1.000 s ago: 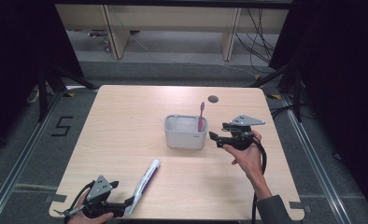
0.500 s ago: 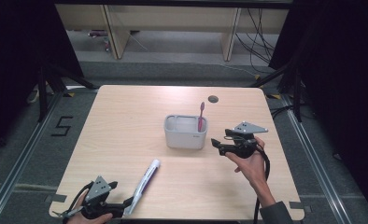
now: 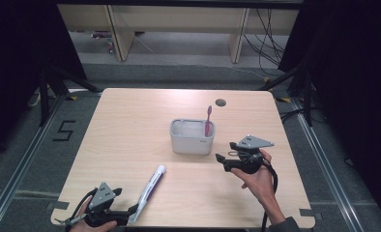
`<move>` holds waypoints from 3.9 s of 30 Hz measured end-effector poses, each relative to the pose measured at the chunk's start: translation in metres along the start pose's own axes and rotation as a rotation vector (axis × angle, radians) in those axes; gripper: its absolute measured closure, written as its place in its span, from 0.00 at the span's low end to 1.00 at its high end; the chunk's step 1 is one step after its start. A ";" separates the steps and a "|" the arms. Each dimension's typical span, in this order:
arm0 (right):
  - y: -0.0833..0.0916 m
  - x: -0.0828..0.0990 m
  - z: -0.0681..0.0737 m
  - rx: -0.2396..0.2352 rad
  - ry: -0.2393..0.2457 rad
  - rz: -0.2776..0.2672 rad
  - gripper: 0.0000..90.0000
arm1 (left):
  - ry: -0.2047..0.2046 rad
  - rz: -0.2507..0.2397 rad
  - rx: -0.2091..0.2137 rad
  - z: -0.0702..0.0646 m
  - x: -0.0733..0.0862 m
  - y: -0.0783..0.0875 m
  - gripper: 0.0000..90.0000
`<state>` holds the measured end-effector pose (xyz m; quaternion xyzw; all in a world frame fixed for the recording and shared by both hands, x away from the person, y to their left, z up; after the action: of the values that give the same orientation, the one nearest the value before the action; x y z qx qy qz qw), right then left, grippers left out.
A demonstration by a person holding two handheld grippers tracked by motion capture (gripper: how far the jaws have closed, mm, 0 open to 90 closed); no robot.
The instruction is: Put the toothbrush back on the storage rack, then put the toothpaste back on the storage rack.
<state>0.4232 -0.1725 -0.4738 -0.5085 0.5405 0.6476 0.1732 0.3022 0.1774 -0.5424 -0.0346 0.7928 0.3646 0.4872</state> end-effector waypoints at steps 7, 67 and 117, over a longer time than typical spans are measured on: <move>0.006 0.013 0.007 -0.021 -0.010 0.029 0.33 | -0.015 0.034 -0.007 0.002 0.001 0.003 0.19; 0.051 0.107 0.020 -0.060 -0.054 0.192 0.22 | -0.017 0.036 -0.005 0.003 0.001 0.002 0.19; 0.052 0.112 0.016 -0.045 -0.009 0.193 0.26 | -0.179 0.077 0.142 -0.048 0.003 -0.017 0.99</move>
<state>0.3280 -0.2136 -0.5427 -0.4550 0.5714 0.6755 0.1007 0.2719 0.1370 -0.5411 0.0630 0.7706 0.3278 0.5430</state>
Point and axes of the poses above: each handheld gripper's, and its own axes: y roughly backward along the jaws, x roughly out of its underside, z roughly to its left, the point moved 7 cm from there along -y, roughly forward along the jaws, and after that the axes turned 15 degrees about x, right-handed, at the moved point
